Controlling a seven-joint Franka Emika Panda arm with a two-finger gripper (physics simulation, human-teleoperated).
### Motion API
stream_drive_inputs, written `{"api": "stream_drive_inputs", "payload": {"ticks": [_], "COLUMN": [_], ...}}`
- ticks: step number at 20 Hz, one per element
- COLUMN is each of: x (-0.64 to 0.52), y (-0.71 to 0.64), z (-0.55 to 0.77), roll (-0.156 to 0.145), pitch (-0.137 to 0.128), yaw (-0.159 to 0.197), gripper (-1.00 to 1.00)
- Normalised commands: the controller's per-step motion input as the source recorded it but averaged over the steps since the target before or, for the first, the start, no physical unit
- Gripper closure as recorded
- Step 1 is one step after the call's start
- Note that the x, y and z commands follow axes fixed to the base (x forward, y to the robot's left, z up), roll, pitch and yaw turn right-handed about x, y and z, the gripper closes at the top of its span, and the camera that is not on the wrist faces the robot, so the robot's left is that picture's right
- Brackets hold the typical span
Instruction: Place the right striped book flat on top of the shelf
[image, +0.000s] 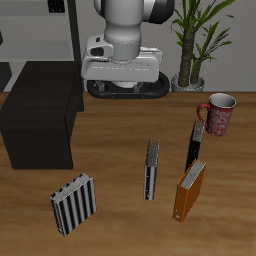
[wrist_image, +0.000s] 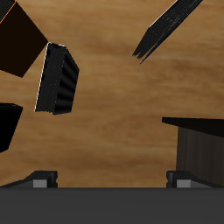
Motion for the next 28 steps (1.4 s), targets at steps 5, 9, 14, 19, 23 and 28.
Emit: {"api": "stream_drive_inputs", "payload": {"ticks": [5, 9, 14, 19, 23, 28], "x": [0.50, 0.45, 0.32, 0.32, 0.34, 0.27], "y": [-0.28, -0.26, -0.24, -0.20, -0.22, -0.14], "z": [0.11, 0.13, 0.12, 0.09, 0.05, -0.02], "roll": [-0.022, -0.024, -0.040, -0.018, -0.014, -0.014], "pitch": [-0.004, -0.011, -0.019, -0.059, -0.046, -0.045], "yaw": [0.000, -0.002, -0.012, 0.013, -0.077, -0.074], "gripper": [-1.00, -1.00, -1.00, -1.00, -1.00, -1.00]}}
